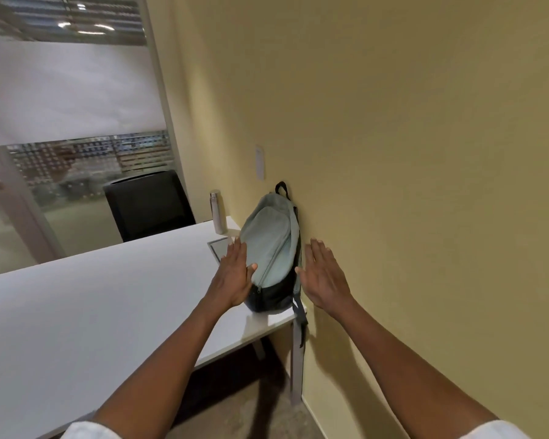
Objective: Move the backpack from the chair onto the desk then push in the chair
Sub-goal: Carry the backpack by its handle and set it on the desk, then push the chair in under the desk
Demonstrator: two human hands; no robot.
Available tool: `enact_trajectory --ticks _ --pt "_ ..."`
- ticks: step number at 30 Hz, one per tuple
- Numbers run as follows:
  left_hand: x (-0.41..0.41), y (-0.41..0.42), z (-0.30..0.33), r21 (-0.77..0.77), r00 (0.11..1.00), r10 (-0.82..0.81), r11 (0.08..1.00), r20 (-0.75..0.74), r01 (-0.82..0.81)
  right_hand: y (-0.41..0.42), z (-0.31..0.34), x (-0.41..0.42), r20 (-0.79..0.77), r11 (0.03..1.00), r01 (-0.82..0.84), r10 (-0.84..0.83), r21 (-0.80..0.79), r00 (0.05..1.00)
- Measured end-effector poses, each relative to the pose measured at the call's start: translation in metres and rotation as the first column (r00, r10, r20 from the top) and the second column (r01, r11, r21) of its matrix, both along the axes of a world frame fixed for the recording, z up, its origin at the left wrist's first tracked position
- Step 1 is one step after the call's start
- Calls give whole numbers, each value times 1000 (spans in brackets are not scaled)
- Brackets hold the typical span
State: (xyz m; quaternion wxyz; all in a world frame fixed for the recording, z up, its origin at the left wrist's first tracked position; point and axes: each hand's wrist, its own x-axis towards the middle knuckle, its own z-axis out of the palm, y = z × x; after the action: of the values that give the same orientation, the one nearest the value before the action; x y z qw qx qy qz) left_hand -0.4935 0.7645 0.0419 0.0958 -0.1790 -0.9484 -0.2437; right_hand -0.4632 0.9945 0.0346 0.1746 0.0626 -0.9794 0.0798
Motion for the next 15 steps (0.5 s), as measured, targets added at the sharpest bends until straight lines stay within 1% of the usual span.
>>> enact_trajectory --ticks 4,8,15 --pt "47 -30 -12 -20 999 -29 999 26 30 -35 -10 53 23 996 85 -84 -26 996" --pt "91 -58 -17 1 995 -63 998 73 64 -66 -20 100 43 991 132 -131 -27 990" --pt "144 -99 -26 -22 988 -58 998 142 62 -98 -41 154 65 986 163 -164 31 984"
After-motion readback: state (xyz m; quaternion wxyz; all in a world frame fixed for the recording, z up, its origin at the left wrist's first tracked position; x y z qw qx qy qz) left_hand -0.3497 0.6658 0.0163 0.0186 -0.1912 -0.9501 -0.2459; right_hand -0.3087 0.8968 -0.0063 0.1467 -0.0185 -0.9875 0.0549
